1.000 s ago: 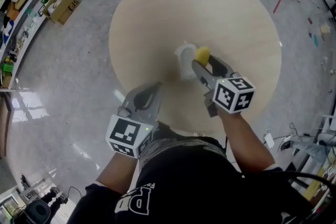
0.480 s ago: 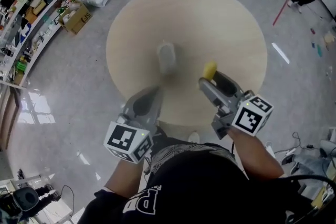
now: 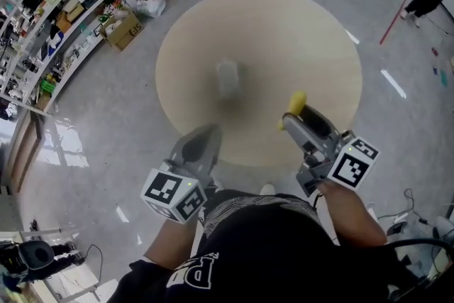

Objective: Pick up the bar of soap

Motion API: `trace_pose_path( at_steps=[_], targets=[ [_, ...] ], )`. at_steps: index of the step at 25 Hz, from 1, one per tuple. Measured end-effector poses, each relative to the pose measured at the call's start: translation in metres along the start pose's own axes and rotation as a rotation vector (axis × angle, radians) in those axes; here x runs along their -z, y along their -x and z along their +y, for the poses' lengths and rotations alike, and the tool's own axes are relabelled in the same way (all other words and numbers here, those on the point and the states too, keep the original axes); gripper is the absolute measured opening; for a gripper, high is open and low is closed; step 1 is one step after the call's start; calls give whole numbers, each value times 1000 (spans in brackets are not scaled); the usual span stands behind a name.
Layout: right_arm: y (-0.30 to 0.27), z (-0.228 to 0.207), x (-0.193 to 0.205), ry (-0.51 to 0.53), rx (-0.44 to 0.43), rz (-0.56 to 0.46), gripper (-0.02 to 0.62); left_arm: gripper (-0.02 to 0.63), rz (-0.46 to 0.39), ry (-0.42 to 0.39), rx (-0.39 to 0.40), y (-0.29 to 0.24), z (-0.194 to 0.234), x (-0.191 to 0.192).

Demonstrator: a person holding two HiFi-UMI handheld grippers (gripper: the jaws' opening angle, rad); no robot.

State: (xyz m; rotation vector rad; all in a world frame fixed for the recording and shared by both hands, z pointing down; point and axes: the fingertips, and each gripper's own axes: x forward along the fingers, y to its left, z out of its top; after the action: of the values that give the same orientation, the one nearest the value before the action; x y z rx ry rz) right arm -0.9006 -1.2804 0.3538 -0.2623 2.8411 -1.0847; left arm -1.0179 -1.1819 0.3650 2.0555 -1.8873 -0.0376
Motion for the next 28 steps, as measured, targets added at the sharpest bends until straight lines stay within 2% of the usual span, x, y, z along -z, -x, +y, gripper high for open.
trace_pose_path(
  at_steps=[3, 8, 15, 18, 28],
  targets=[
    [7, 7, -2, 16, -12, -31, 264, 8, 18, -58, 4, 2, -4, 0],
    [6, 32, -3, 29, 16, -78, 264, 8, 25, -99, 71, 11, -7, -27],
    [-13, 62, 31, 23, 95, -113, 264, 8, 28, -108, 147, 45, 23, -28],
    [-15, 61, 45, 28, 120, -103, 264, 8, 27, -100, 160, 46, 33, -19],
    [-23, 60, 54, 33, 185, -85, 264, 8, 26, -89, 209, 43, 44, -20]
  ],
)
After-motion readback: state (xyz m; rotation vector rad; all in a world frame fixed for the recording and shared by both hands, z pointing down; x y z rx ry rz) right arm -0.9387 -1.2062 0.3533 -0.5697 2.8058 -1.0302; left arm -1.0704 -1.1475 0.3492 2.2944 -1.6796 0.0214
